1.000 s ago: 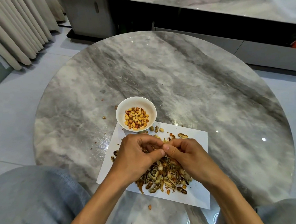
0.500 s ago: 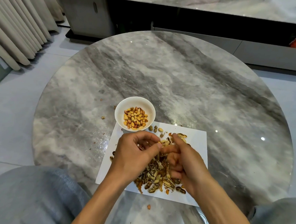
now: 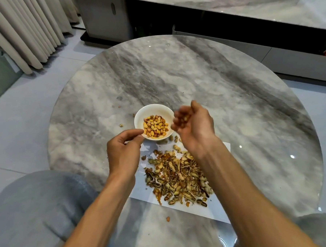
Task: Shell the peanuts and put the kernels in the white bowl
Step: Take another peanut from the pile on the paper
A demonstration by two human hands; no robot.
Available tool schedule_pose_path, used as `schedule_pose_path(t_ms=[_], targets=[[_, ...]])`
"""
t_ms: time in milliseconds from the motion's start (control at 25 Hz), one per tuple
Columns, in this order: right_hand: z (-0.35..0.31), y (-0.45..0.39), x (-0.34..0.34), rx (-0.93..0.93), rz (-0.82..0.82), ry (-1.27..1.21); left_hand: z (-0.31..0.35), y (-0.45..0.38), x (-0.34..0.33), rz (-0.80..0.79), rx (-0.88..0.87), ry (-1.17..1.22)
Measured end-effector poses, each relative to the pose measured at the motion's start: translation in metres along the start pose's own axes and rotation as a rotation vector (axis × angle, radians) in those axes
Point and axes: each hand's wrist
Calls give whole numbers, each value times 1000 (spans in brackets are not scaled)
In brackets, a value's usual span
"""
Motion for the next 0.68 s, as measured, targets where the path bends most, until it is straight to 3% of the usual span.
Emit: schedule_pose_path(t_ms=[160, 320, 440, 680], targets=[[-6, -24, -26, 238, -91, 523, -17, -6, 3, 56, -116, -315], [12, -3, 23, 582, 57, 886, -44, -8, -10, 29, -349, -771], [41, 5, 57, 586, 57, 1192, -53, -12, -26, 56, -406, -802], [67, -14, 56, 635, -181, 1524, -62, -30, -44, 144, -446, -725]])
Point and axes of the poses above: each hand's wrist, its own y-axis away from the middle knuckle, its own x-axis out of the back of the hand, z = x × y, and after that the axes turned 6 degrees about x, right-handed
